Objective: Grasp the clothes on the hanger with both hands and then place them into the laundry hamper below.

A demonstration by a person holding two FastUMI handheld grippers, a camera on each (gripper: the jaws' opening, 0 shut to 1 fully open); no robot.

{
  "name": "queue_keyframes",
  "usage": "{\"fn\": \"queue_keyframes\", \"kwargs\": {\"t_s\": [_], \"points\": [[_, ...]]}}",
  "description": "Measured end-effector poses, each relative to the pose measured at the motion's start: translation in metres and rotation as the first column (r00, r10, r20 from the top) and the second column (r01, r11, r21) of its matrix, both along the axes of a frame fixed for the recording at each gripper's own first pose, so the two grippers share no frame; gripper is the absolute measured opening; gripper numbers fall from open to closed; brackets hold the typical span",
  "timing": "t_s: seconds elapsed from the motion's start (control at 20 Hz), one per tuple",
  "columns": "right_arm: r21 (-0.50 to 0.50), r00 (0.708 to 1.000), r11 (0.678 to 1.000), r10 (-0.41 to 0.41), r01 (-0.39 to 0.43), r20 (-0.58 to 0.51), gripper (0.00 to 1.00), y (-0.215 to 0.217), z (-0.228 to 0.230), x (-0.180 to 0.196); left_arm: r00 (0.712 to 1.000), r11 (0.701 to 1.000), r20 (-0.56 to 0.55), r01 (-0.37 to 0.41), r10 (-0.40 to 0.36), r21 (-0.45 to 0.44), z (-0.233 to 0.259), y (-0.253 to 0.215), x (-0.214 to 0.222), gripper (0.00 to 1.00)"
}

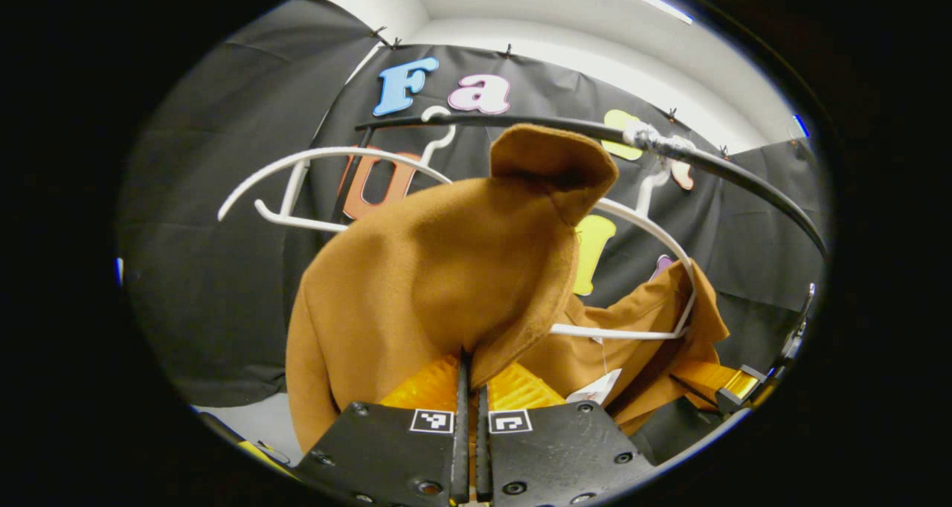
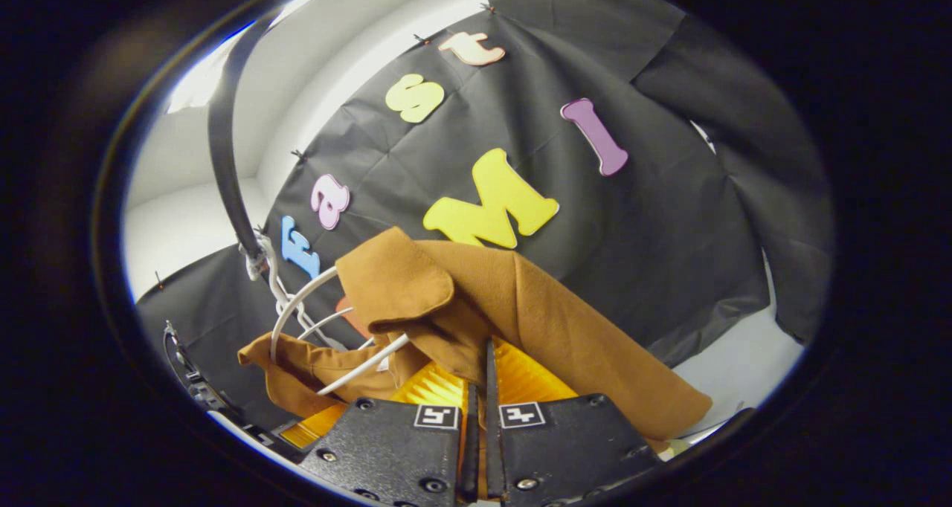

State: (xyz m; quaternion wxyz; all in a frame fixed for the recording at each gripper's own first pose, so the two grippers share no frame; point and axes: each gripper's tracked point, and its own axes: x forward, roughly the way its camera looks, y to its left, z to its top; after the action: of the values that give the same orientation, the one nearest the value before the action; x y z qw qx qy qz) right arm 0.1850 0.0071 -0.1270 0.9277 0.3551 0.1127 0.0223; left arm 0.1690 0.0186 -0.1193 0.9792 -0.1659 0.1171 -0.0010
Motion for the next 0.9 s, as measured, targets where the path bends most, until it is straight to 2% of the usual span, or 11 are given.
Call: {"fn": "queue_keyframes", "kwargs": {"t_s": [0.2,0.4,0.55,0.65,0.9], "points": [[-0.049,0.999,0.999,-0.012,0.014,0.035,0.07,-0.007,0.012,-0.019,1.000,1.000,0.030,0.007,-0.008,0.014,0.017,0.006,-0.009,0.04],[-0.040,0.998,0.998,-0.046,0.048,0.053,0.07,-0.017,0.025,-0.026,0.998,1.000,0.062,-0.012,0.011,0.018,0.033,0.018,-0.013,0.04],[0.038,0.996,0.997,-0.071,0.069,0.060,0.07,-0.024,0.034,-0.027,0.997,0.999,0.073,-0.024,0.025,-0.021,0.043,0.024,-0.014,0.04],[0.102,0.997,0.993,-0.060,0.056,0.039,0.05,-0.022,0.030,-0.023,0.996,0.999,0.086,-0.027,0.030,-0.036,0.053,0.031,-0.016,0.04],[0.135,0.999,0.991,-0.030,0.025,0.035,0.07,-0.027,0.029,-0.009,0.995,0.998,0.093,-0.035,0.040,-0.059,0.062,0.041,-0.019,0.04]]}}
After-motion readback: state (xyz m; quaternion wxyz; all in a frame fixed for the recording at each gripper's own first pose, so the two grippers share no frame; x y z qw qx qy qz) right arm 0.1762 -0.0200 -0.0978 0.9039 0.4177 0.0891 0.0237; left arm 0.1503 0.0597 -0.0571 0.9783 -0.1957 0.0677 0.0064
